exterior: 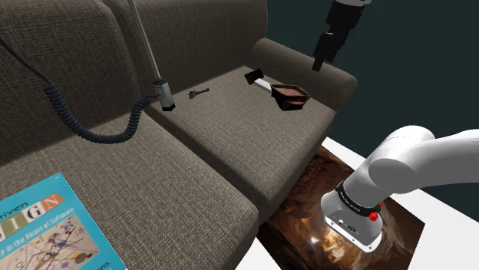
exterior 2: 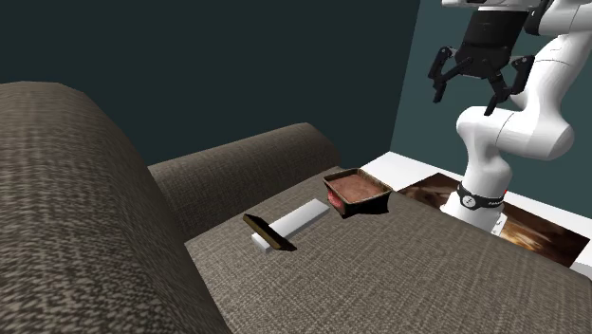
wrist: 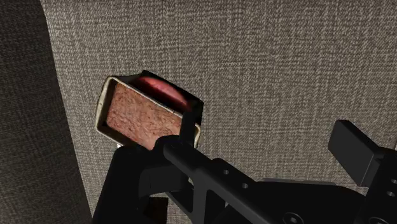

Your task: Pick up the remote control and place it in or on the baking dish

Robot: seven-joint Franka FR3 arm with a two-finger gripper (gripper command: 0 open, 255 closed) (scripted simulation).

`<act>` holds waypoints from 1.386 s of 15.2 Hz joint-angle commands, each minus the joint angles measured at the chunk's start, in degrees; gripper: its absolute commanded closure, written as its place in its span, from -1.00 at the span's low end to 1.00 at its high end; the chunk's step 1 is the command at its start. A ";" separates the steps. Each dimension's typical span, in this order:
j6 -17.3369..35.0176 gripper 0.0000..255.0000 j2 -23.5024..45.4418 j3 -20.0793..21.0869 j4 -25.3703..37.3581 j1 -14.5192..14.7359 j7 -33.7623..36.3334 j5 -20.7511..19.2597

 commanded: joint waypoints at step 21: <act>27.64 -1.00 36.80 -10.12 9.79 -2.60 -12.62 -0.02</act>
